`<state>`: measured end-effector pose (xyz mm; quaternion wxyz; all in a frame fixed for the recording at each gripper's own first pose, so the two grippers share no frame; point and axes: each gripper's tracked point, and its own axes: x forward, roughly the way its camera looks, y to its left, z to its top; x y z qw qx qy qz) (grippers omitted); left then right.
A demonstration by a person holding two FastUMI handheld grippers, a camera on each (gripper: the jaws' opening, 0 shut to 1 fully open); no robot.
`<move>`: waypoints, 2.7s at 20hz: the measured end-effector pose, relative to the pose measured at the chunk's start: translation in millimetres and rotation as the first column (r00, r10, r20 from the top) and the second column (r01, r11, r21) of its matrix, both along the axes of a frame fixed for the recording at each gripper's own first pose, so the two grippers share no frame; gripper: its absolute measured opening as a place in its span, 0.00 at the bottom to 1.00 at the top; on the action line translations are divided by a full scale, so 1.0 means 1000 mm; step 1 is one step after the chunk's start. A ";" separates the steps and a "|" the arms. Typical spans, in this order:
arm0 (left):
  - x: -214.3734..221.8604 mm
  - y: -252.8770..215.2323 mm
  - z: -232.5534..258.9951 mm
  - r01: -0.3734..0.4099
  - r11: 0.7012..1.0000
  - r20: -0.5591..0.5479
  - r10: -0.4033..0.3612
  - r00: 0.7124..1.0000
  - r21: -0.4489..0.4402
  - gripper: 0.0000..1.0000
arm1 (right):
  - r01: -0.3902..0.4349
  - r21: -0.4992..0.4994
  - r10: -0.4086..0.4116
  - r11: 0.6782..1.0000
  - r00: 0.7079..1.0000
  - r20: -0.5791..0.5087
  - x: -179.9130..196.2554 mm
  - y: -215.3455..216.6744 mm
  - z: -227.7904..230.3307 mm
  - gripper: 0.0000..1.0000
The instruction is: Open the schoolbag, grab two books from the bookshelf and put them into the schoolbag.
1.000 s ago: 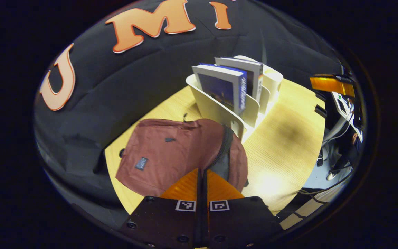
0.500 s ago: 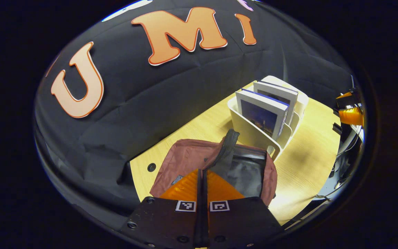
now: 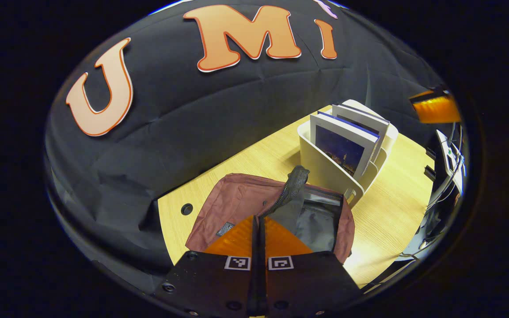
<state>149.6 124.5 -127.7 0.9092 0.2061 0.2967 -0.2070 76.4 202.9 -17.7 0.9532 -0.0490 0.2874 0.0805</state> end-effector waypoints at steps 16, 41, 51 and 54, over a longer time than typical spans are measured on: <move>0.011 0.009 -0.013 -0.024 1.000 -0.052 0.024 0.998 0.001 0.01 | 0.100 -0.086 -0.129 0.991 0.863 -0.488 0.113 0.014 -0.112 0.97; 0.003 0.007 -0.018 -0.025 1.000 -0.070 0.025 0.997 0.000 0.01 | 0.135 -0.152 -0.173 0.979 0.944 -0.281 0.110 0.022 0.014 0.34; 0.000 0.009 -0.020 -0.059 0.998 -0.059 0.058 0.997 -0.016 0.01 | 0.103 0.062 -0.092 0.993 0.982 -0.167 0.010 0.030 0.070 0.34; 0.000 0.007 -0.018 -0.067 0.997 -0.054 0.066 0.996 -0.024 0.01 | 0.132 0.175 -0.101 0.976 0.979 -0.176 -0.027 0.022 0.049 0.34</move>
